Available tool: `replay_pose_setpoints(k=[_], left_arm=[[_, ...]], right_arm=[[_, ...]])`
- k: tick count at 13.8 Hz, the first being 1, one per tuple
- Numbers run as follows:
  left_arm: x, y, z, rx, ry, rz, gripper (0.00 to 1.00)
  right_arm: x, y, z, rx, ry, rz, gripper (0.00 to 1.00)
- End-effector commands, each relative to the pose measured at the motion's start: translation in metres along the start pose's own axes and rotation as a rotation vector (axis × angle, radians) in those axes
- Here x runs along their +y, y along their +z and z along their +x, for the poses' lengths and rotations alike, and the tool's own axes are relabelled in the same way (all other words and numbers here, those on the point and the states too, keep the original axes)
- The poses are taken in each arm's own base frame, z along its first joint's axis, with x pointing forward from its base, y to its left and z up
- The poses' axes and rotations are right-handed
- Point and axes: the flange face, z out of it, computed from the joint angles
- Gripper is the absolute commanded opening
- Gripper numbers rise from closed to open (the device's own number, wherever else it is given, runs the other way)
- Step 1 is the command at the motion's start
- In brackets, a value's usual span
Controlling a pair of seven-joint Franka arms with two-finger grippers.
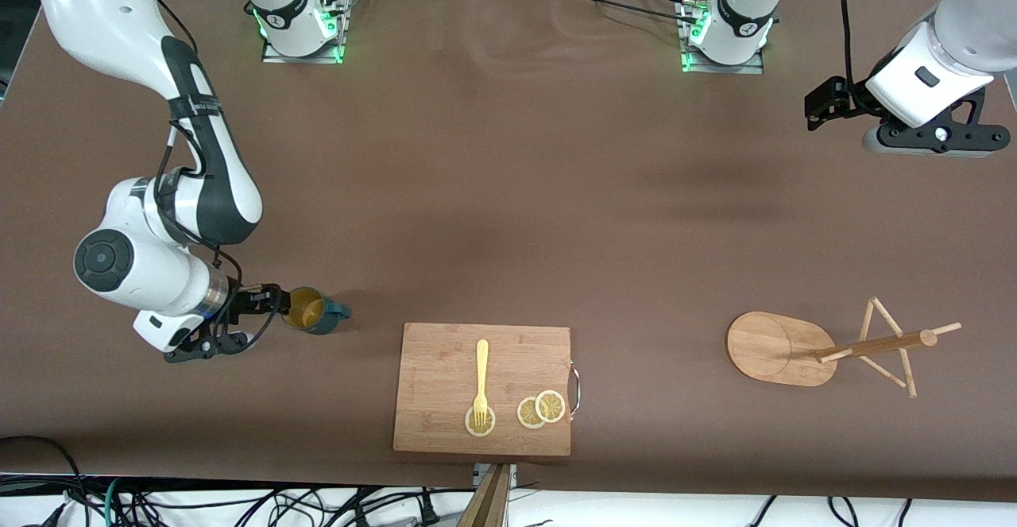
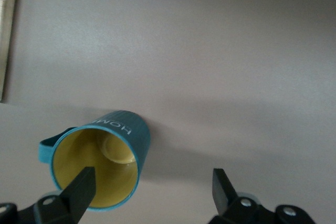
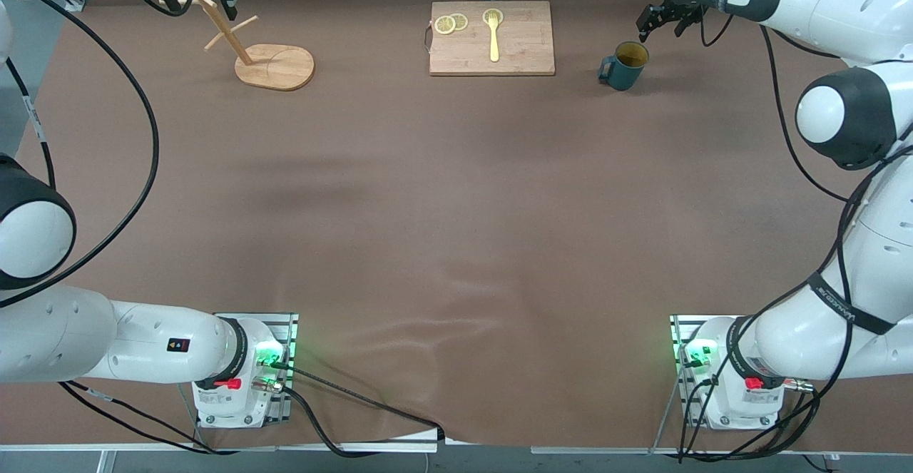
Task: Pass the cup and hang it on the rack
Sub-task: 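Reach the right gripper down to the teal mug's rim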
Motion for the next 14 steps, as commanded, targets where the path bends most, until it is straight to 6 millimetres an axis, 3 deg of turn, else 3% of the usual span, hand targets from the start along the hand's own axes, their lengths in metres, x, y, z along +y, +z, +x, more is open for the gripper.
replay_pose_setpoints(k=[1, 5, 10, 12, 14], left_arm=[[-0.004, -0.005, 0.002, -0.006, 0.006, 0.009, 1.00], [-0.004, -0.006, 0.001, -0.004, 0.006, 0.009, 1.00], [-0.004, -0.006, 0.001, -0.004, 0.006, 0.009, 1.00], [-0.004, -0.006, 0.001, -0.004, 0.006, 0.009, 1.00], [-0.004, -0.006, 0.001, -0.004, 0.006, 0.010, 1.00]], right_arm=[[0.000, 0.011, 0.008, 0.015, 0.033, 0.015, 0.98], [-0.001, 0.028, 0.007, 0.000, 0.040, 0.019, 0.93], [-0.005, 0.034, 0.006, -0.009, 0.037, 0.021, 0.39], [-0.007, 0.035, 0.006, -0.009, 0.040, 0.026, 0.31], [-0.014, 0.037, 0.005, -0.014, 0.058, 0.031, 0.29]])
